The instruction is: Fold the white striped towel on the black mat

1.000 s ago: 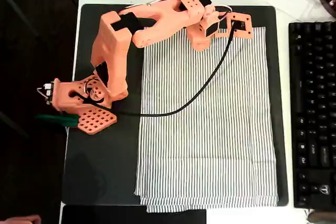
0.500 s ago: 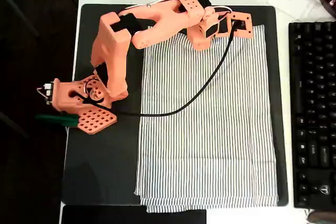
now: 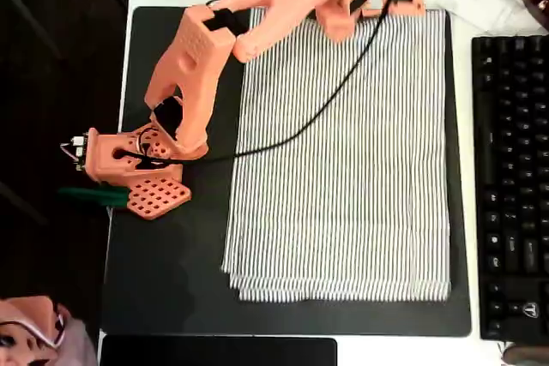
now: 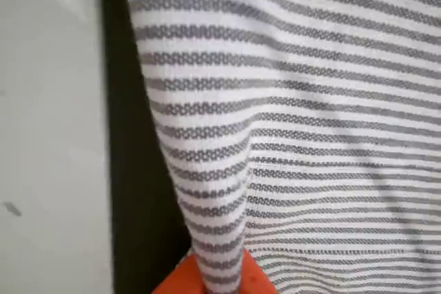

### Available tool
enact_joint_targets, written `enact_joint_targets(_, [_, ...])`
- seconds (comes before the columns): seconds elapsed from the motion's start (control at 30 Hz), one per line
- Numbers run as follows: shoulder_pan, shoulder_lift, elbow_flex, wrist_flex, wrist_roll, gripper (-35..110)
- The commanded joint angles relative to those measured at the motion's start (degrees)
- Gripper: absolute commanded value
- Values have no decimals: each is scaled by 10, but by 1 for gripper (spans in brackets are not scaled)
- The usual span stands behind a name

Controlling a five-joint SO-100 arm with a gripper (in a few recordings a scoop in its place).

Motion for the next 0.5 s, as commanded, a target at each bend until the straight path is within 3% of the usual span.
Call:
enact_joint_targets(0.0, [-6, 6, -33, 10, 4, 0])
enact_joint_targets(0.2, [39, 68, -4, 48, -20, 0])
enact_joint_targets(0.47, [163, 279, 126, 126, -101, 0])
